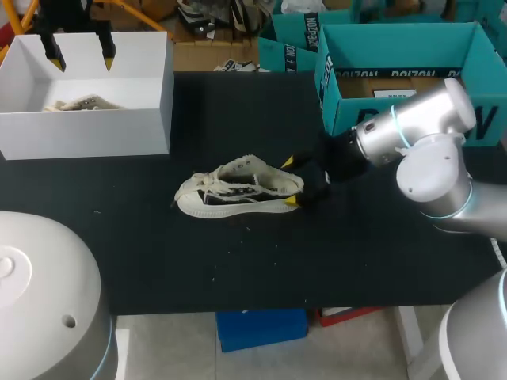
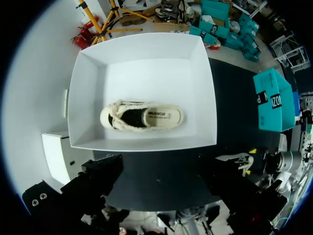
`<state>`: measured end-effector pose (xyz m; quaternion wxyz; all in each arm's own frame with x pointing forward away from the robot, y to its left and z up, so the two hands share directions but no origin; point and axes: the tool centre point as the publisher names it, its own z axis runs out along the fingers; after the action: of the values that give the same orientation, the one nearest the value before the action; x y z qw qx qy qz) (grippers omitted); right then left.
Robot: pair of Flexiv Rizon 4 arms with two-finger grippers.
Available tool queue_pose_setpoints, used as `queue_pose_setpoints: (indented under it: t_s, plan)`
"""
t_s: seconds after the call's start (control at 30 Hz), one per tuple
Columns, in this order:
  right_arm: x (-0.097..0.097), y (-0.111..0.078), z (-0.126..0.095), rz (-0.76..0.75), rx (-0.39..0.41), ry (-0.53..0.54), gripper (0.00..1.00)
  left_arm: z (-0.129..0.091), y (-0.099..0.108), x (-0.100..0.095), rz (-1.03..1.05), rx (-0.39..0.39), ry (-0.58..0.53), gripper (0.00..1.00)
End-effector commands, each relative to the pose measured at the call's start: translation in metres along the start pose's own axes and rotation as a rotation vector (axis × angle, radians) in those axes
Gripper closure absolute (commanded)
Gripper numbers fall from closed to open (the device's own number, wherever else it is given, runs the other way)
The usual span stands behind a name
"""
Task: Take the shoe out of the shoebox, open the shoe tongue, remove and reinsert the insole, then place the shoe into the shoebox
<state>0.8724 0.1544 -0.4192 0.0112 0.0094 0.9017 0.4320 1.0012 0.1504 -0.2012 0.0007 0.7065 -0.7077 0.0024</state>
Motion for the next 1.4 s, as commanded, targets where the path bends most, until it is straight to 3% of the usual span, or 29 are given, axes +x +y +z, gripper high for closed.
queue_pose_setpoints:
  t_s: [0.03, 0.53, 1.33, 1.37, 1.4]
  plan:
    - [-0.003, -0.002, 0.009, 0.007, -0.008, 0.005, 0.0, -0.001, 0.0, 0.0, 0.0, -0.002, -0.002, 0.0]
    - [0.008, -0.004, 0.02, 0.037, -0.036, 0.006, 0.0, -0.001, 0.0, 0.0, 0.0, -0.002, -0.002, 0.0]
    - [0.009, -0.011, 0.03, 0.06, -0.097, -0.007, 0.0, -0.001, 0.0, 0.0, 0.0, -0.002, -0.002, 0.0]
    - [0.008, -0.011, 0.03, 0.054, -0.088, -0.011, 0.78, -0.001, 0.0, 0.0, 0.0, -0.002, -0.002, 0.0]
    - [0.008, -0.011, 0.029, 0.046, -0.089, -0.007, 1.0, -0.001, 0.0, 0.0, 0.0, -0.002, -0.002, 0.0]
